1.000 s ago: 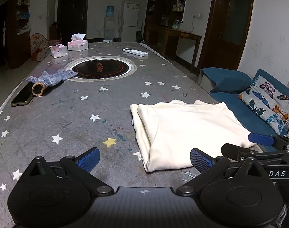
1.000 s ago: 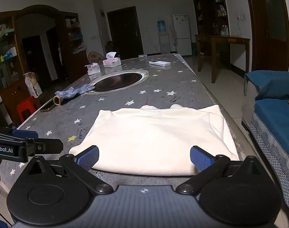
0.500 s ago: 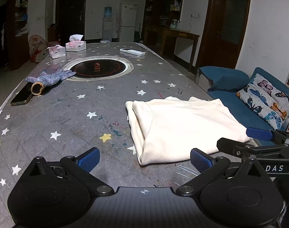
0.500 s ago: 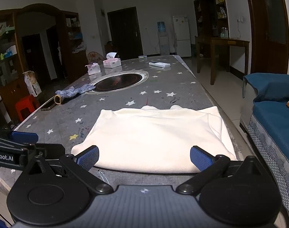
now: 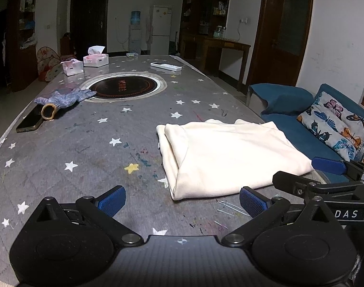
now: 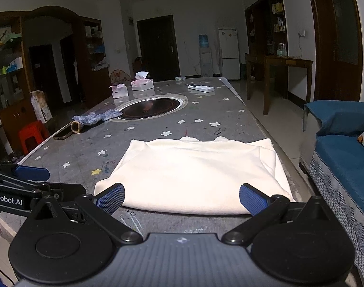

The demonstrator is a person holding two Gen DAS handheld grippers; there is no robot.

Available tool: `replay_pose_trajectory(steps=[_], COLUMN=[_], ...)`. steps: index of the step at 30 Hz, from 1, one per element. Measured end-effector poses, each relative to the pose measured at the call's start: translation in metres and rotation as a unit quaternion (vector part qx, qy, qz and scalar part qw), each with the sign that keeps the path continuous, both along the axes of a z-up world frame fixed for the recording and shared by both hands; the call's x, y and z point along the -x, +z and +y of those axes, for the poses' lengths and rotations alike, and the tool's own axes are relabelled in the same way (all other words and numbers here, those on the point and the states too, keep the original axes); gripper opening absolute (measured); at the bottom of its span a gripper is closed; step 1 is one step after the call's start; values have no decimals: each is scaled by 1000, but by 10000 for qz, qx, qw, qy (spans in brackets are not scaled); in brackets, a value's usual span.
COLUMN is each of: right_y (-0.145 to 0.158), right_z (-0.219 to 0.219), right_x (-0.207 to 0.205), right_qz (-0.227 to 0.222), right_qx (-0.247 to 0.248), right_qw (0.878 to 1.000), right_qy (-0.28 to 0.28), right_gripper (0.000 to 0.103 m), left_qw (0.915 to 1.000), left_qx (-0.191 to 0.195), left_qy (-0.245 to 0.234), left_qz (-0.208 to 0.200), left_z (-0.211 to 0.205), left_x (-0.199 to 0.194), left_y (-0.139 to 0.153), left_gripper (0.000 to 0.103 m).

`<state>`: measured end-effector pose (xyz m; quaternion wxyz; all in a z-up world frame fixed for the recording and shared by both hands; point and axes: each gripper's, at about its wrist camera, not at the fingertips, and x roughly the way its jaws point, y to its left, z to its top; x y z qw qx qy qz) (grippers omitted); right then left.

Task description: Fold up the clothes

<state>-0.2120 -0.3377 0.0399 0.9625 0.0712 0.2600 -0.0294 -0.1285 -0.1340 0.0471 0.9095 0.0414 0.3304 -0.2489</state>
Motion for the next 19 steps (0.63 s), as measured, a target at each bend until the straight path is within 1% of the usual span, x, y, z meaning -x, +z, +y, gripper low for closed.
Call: replay_pose_trajectory(steps=[19], right_y=[-4], right_z=[-2], right_x=[10], right_qz=[-21], right_qx=[-54], right_qw=[9999], right_qy=[-84], right_gripper=[103], left_qw=[10000], left_qx=[-18], left_qy=[-37], left_qz=[-66], left_z=[-3], left_x=[11], left_y=[-2], left_gripper=[103])
